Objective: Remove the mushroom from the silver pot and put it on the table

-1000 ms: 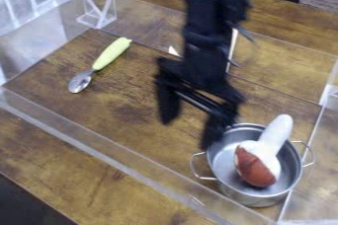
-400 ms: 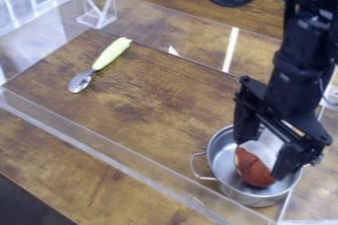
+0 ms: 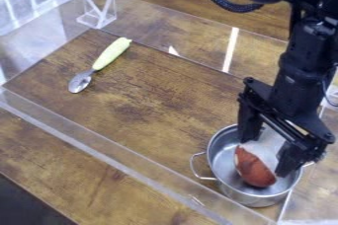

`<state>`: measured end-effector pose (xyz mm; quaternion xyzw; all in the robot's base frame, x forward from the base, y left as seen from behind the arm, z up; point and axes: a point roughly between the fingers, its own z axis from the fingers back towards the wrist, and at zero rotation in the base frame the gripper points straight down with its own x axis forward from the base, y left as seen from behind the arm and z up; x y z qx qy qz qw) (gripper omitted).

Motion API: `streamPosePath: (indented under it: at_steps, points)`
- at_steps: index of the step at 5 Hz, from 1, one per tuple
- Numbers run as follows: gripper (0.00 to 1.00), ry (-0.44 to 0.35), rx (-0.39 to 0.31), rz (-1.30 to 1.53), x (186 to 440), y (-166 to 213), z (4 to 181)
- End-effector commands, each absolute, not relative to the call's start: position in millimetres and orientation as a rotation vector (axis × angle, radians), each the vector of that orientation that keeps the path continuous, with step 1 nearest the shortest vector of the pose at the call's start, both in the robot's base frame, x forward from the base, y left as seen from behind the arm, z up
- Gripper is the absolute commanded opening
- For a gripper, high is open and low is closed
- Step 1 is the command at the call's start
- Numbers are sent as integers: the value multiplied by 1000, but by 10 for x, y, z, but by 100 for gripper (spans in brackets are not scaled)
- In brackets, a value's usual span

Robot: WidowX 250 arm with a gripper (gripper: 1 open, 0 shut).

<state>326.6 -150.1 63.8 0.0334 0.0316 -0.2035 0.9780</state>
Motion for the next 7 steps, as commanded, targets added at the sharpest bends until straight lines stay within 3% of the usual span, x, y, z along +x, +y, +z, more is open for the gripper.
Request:
streamPosePath:
  at_steps: [1,3,5,7]
  points:
    - [100,-6,54,-388,3498,-1358,798]
    - [100,-2,67,-406,3613,-1426,757]
    - [100,18,65,-211,3674,-1494,772]
    - [100,27,54,-270,3636,-1472,874]
